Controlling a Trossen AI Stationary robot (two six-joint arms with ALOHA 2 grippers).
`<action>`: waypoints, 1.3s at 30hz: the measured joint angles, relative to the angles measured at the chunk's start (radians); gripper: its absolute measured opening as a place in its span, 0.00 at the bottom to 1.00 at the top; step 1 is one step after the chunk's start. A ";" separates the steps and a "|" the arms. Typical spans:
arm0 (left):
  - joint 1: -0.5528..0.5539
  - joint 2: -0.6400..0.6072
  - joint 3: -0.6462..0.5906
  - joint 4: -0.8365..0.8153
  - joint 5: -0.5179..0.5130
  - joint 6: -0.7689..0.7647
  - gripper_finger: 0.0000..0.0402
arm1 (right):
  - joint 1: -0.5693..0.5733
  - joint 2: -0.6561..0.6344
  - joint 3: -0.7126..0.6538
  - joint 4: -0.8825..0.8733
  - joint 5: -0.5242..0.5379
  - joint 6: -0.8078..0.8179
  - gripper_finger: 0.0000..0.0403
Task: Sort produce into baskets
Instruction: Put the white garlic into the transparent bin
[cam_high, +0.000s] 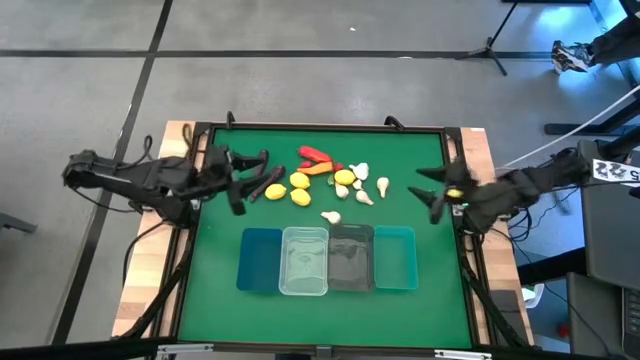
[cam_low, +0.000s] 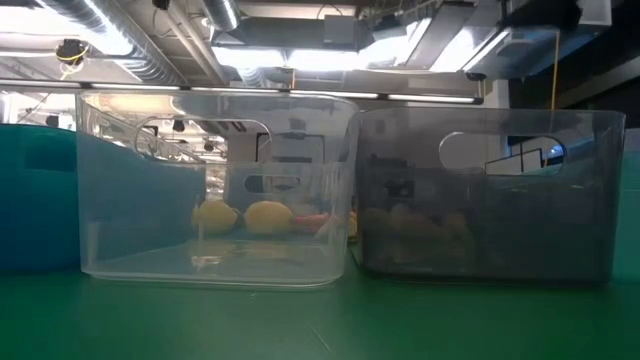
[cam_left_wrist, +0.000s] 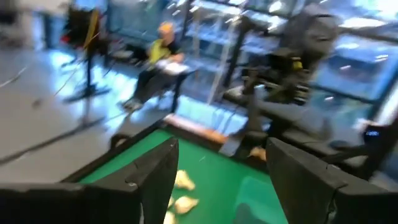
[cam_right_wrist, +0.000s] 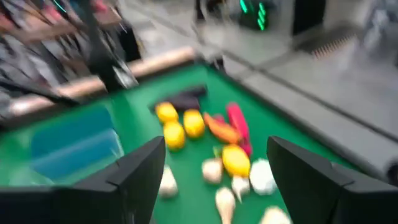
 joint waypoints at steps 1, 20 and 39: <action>0.021 0.011 0.005 -0.013 0.001 -0.023 0.59 | -0.027 0.027 0.000 -0.010 -0.024 0.021 0.70; 0.203 0.032 0.013 -0.359 0.125 -0.330 0.59 | -0.743 0.502 0.100 -0.323 -0.539 0.089 0.70; 0.203 0.052 0.005 -0.421 0.125 -0.324 0.59 | -0.768 0.666 -0.054 -0.005 -0.656 0.103 0.70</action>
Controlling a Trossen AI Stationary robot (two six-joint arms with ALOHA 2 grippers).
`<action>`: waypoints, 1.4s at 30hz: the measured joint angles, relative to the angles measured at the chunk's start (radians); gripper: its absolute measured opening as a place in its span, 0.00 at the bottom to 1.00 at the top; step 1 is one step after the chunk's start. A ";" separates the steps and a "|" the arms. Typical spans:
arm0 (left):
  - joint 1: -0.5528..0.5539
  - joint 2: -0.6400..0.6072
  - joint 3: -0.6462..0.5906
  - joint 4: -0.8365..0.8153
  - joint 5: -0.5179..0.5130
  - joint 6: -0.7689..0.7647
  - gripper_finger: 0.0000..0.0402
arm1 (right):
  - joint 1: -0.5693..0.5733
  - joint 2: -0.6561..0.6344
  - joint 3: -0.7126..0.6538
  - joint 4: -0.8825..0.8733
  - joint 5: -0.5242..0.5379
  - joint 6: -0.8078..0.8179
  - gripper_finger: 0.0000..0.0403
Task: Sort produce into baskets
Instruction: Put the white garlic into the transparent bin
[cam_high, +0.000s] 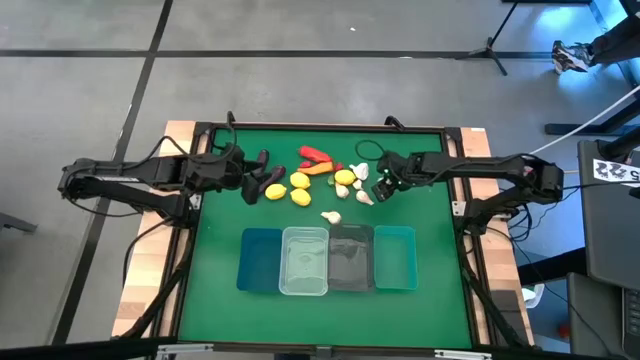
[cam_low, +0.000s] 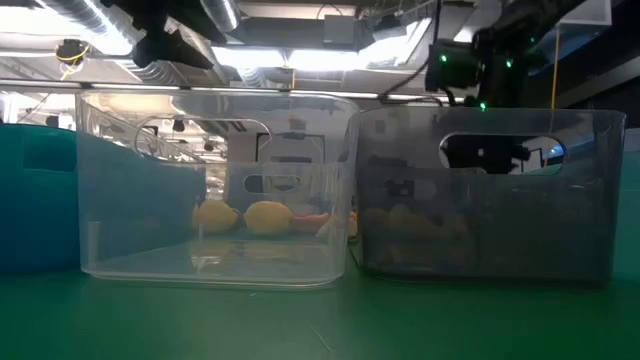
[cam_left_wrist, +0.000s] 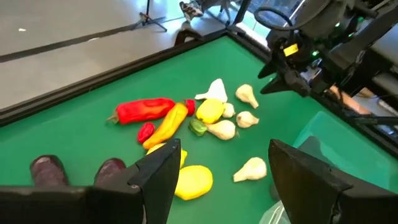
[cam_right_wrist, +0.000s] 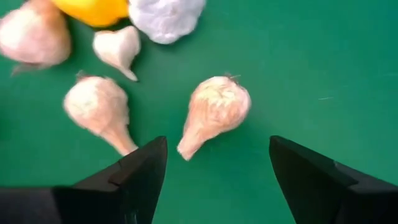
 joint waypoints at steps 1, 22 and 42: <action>0.000 0.004 0.000 0.008 0.000 0.000 0.59 | 0.000 0.000 -0.020 0.029 0.001 0.016 0.70; 0.005 0.071 0.000 0.014 -0.009 0.019 0.59 | 0.000 0.003 -0.191 0.331 -0.043 0.099 0.70; 0.005 0.077 0.000 0.013 -0.009 0.018 0.59 | 0.000 0.129 -0.168 0.331 0.030 0.039 0.35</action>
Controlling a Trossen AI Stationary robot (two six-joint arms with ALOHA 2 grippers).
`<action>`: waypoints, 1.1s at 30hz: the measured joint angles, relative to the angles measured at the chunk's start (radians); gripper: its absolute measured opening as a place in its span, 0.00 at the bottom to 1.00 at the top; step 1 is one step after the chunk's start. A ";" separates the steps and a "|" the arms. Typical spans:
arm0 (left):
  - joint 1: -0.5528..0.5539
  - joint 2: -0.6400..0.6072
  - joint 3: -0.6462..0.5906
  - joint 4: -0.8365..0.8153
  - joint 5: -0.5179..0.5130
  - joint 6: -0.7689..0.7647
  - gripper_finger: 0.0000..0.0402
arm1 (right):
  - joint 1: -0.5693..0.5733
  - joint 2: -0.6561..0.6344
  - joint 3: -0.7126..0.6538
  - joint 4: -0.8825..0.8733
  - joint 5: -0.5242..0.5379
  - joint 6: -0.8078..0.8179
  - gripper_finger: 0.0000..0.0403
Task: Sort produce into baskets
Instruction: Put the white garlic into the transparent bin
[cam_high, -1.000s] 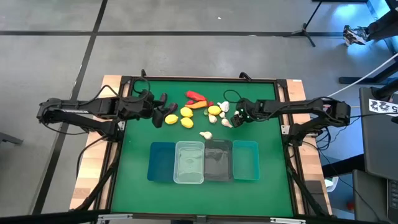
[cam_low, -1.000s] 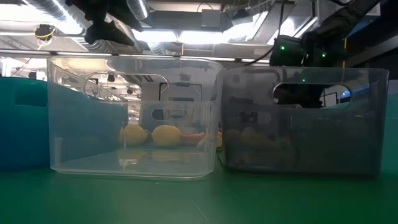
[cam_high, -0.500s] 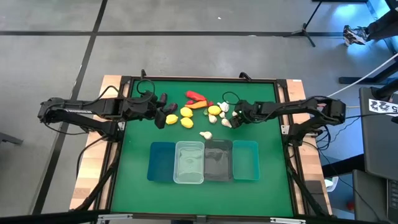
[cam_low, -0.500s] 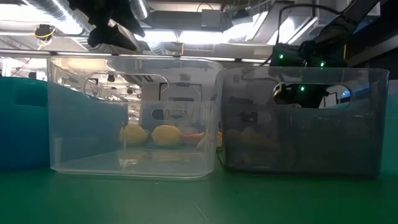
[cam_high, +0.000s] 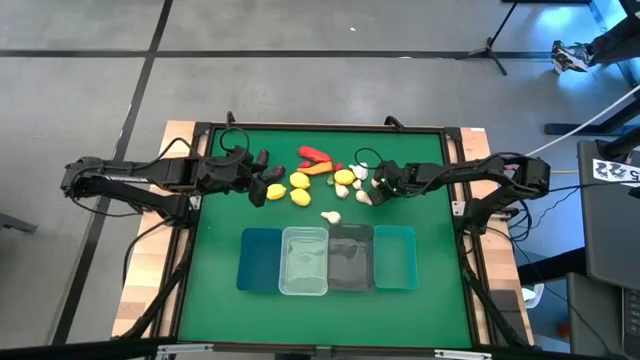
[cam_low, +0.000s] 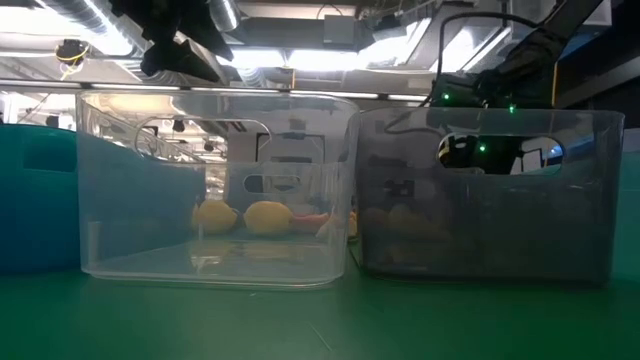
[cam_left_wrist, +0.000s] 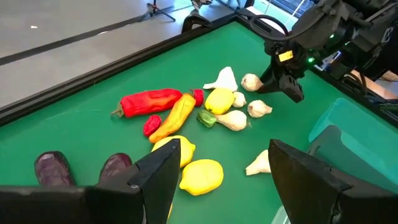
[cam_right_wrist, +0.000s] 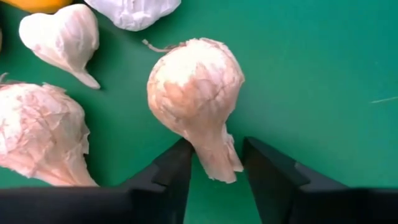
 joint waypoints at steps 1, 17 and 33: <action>0.000 0.000 0.000 0.000 0.000 0.000 0.59 | 0.000 0.000 0.000 -0.001 0.003 -0.005 0.33; 0.000 0.000 0.000 -0.006 0.000 0.000 0.59 | 0.000 0.001 0.002 -0.004 0.024 -0.052 0.05; 0.000 0.000 0.000 -0.006 0.000 0.004 0.59 | 0.028 0.004 0.239 -0.229 0.024 -0.180 0.06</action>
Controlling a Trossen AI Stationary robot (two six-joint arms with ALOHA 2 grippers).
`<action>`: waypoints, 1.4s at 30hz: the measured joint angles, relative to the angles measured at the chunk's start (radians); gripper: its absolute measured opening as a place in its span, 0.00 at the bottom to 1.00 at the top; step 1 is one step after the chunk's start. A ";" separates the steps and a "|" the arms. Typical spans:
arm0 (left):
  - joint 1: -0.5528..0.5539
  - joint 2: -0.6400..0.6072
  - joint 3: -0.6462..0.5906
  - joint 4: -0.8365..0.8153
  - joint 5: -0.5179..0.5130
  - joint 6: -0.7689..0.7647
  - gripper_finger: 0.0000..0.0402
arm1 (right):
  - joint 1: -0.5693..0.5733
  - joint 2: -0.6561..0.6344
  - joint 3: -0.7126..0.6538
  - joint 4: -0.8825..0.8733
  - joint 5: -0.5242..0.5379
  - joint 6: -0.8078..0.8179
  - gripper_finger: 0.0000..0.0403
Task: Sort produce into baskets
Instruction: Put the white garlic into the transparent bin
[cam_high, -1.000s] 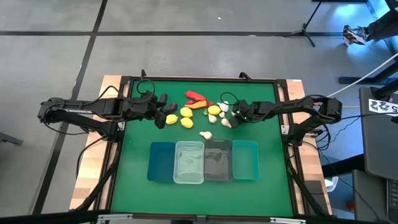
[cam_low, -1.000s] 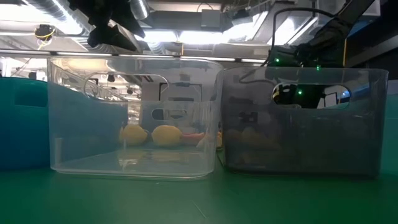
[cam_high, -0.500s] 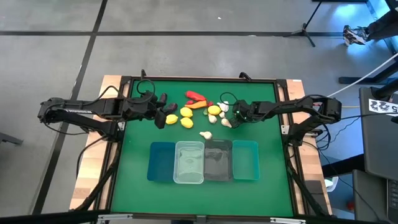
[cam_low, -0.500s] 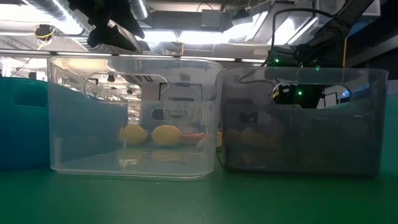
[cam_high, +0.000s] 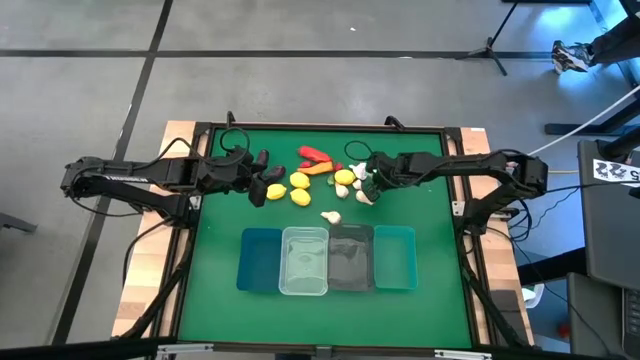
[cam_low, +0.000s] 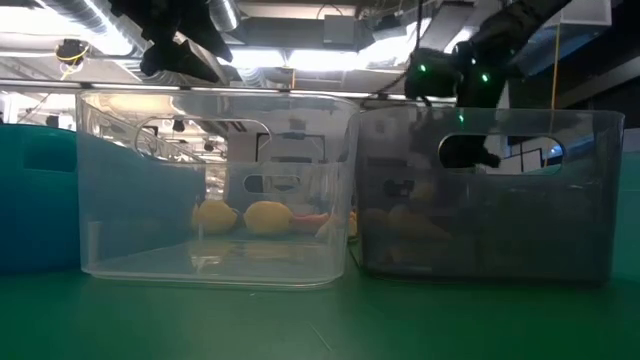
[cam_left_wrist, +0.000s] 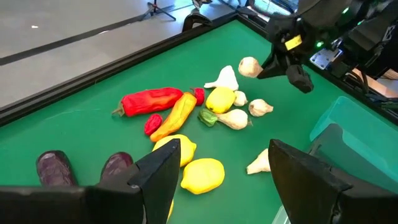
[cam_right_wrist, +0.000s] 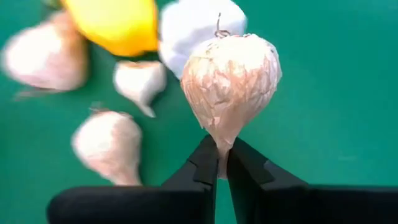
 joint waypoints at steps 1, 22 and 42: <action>0.000 0.000 0.000 0.000 0.000 0.001 0.59 | 0.012 0.000 0.022 -0.017 0.000 -0.006 0.06; 0.000 0.000 0.000 0.000 0.000 0.002 0.59 | 0.516 -0.003 0.354 -0.144 -0.035 -0.279 0.07; 0.000 -0.001 -0.001 0.000 0.000 0.021 0.59 | 0.500 0.174 0.352 0.384 -0.131 -0.425 0.07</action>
